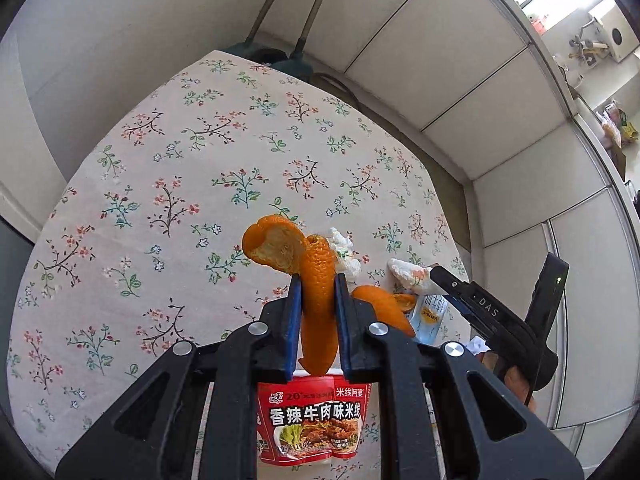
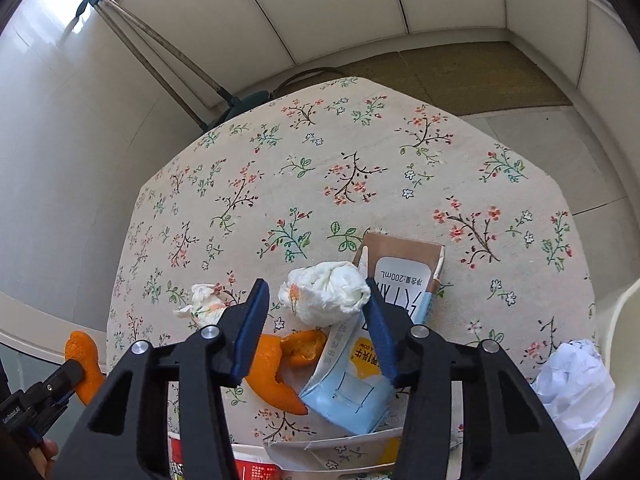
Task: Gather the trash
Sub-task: 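Grasp the orange peel with the left tool while the right tool grasps a white tissue, then drop the tissue into the bin with the right tool while the left tool holds the peel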
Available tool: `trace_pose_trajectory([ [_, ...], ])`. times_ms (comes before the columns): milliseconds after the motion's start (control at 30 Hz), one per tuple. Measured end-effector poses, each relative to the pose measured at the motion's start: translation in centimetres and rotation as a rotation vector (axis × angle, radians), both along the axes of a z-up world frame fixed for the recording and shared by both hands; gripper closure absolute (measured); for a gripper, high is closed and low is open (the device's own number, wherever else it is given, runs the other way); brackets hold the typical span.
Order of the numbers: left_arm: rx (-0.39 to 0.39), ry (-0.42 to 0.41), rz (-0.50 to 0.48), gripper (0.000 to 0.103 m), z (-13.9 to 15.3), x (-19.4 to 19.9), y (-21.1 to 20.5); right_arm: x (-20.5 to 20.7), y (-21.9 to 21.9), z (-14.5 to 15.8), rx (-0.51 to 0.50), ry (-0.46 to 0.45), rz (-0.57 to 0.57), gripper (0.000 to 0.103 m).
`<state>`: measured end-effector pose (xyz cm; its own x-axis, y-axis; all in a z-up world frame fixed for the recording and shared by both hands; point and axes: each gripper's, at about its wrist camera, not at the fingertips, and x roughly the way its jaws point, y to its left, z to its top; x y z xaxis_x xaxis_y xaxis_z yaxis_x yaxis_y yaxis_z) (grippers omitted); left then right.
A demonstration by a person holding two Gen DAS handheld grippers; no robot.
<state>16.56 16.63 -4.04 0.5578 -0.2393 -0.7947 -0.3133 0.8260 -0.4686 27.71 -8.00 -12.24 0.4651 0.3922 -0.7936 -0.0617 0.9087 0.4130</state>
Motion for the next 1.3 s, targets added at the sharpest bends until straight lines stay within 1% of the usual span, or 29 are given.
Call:
trace_pose_trajectory([
  [67, 0.002, 0.004, 0.006, 0.088, -0.1, 0.0, 0.2, 0.0, 0.1, -0.3, 0.004, -0.001, 0.001, 0.069],
  [100, 0.004, 0.007, 0.007, 0.088, -0.2, 0.0, 0.2, 0.0, 0.2, -0.3, 0.002, -0.002, 0.004, 0.073],
  [133, 0.006, 0.009, 0.008, 0.088, -0.3, 0.1, 0.2, -0.1, 0.3, -0.4, 0.002, -0.007, 0.007, 0.079],
  [233, 0.012, 0.012, 0.009, 0.088, -0.3, 0.1, 0.1, -0.6, 0.4, -0.3, -0.013, -0.025, 0.022, 0.082],
  [500, 0.021, 0.003, 0.007, 0.088, 0.0, 0.0, -0.3, -2.6, 0.8, 1.7, -0.030, -0.110, 0.056, 0.084],
  [767, 0.021, -0.025, 0.000, 0.088, 1.2, -0.6, -1.0, -5.3, 0.8, 4.4, -0.018, -0.178, 0.082, 0.084],
  [900, 0.023, -0.043, -0.011, 0.088, 2.0, -0.9, -1.7, -7.0, 0.6, 5.7, -0.037, -0.230, 0.090, 0.084],
  [1133, 0.034, -0.093, -0.052, 0.088, 3.3, -1.6, -3.9, -10.2, -1.1, 7.9, -0.056, -0.287, 0.081, 0.084],
  [1300, 0.053, -0.110, -0.101, 0.088, 3.7, -1.9, -6.2, -12.5, -3.4, 9.5, -0.071, -0.332, 0.050, 0.083],
])
